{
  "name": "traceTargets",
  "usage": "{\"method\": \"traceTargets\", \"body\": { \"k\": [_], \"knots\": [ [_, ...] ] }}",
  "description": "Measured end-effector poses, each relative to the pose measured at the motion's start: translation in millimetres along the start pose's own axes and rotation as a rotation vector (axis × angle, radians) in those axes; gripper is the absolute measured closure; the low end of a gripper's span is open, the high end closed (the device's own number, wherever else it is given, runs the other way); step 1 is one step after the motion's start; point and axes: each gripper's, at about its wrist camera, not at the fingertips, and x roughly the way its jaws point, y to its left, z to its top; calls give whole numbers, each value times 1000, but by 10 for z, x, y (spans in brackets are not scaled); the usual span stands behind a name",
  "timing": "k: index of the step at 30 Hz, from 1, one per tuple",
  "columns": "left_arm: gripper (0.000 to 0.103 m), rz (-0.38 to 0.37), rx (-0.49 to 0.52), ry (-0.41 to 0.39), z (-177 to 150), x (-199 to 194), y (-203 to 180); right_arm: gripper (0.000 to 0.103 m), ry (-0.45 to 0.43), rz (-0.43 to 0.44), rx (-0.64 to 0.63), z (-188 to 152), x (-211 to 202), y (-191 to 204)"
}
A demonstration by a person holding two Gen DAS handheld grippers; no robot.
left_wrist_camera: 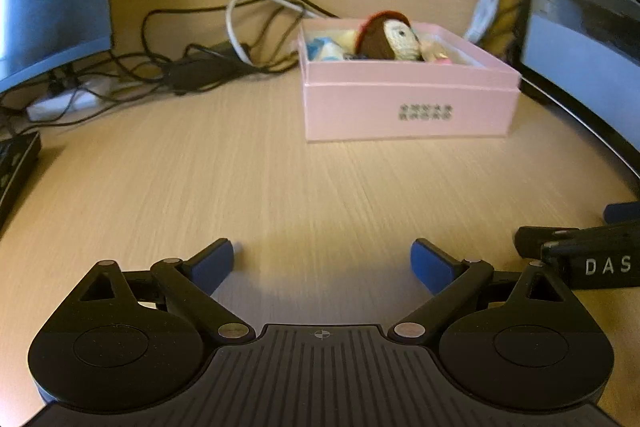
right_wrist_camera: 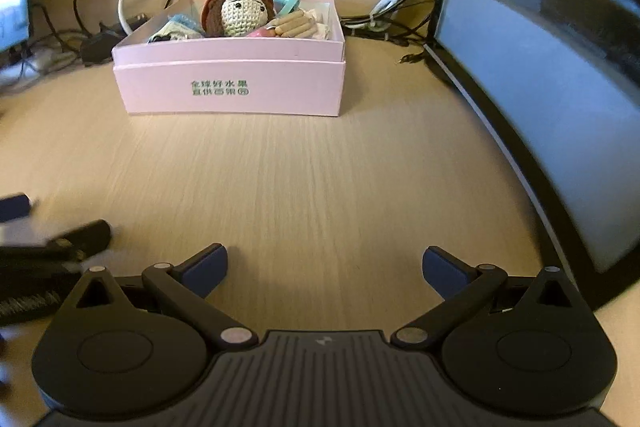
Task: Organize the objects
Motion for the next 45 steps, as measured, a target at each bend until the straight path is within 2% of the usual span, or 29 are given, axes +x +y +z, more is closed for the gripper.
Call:
{"method": "traceTargets", "body": {
  "k": [6, 45],
  "knots": [
    [3, 35, -34, 2, 64, 76, -12, 0, -129, 86, -46, -32, 140, -112],
    [3, 49, -50, 3, 67, 63, -24, 0, -129, 86, -45, -21, 128, -94]
  ]
}}
